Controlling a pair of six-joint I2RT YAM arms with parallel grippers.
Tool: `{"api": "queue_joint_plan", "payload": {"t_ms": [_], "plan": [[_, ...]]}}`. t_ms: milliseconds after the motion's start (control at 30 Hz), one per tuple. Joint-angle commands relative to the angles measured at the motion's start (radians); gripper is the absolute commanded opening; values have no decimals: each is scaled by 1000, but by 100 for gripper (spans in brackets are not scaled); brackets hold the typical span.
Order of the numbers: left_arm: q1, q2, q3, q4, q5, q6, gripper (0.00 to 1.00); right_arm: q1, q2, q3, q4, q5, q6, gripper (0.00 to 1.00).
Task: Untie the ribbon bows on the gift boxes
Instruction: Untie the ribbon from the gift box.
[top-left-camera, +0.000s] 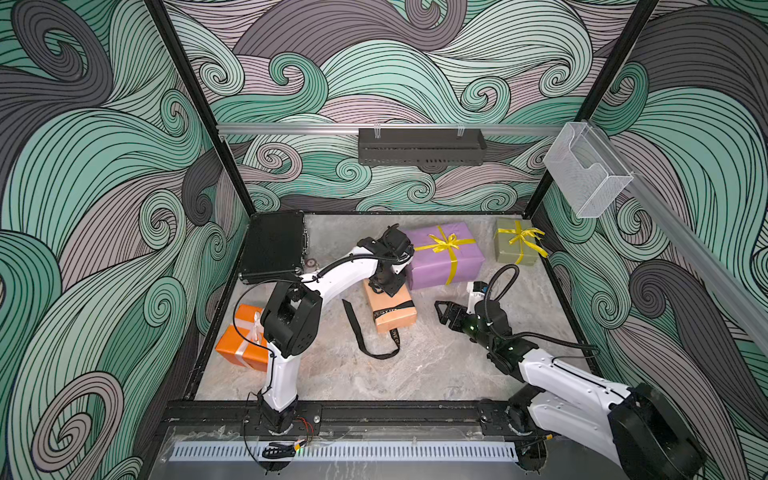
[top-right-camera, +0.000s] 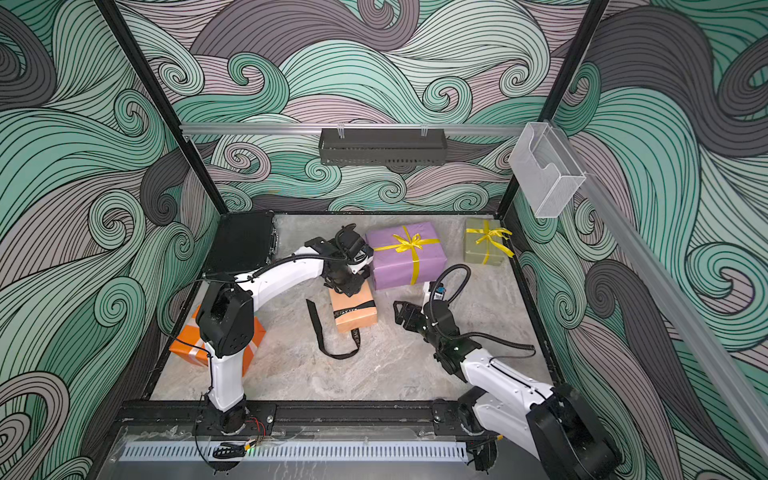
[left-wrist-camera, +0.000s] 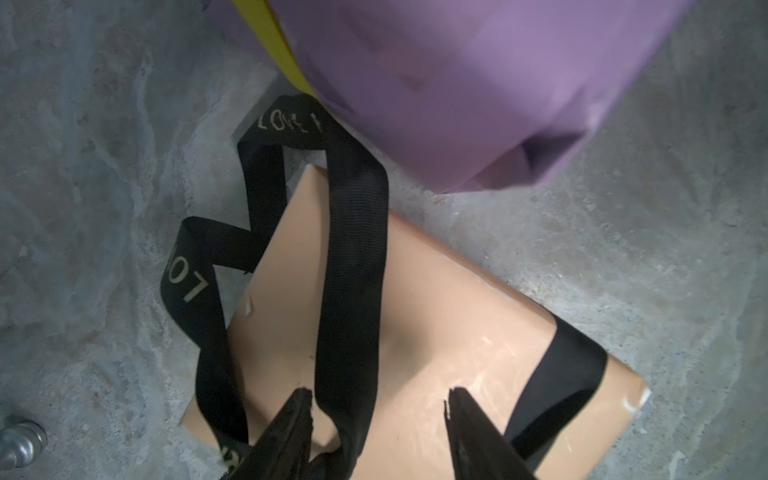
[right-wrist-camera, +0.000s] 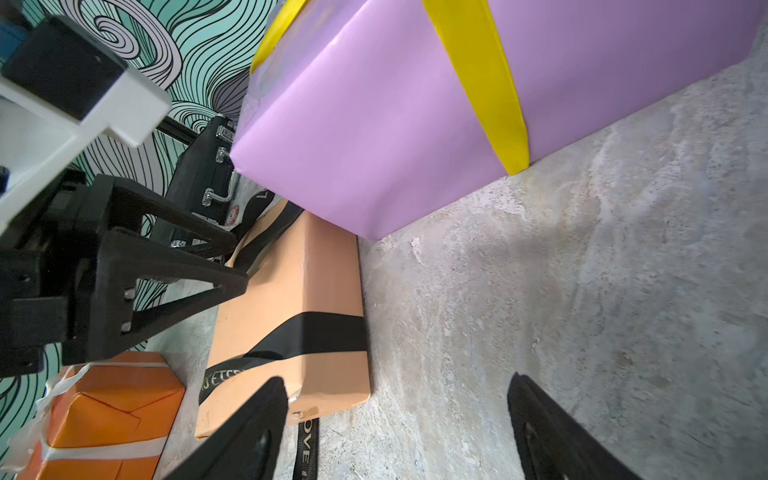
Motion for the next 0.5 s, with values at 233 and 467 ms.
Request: {"api": "queue_joint_plan", "payload": {"t_ms": [233, 467], "plan": [[9, 58, 68, -28, 13, -12, 53, -4, 35, 29, 36, -50, -21, 84], [21, 64, 73, -22, 5, -22, 47, -4, 43, 34, 39, -58, -22, 84]]}}
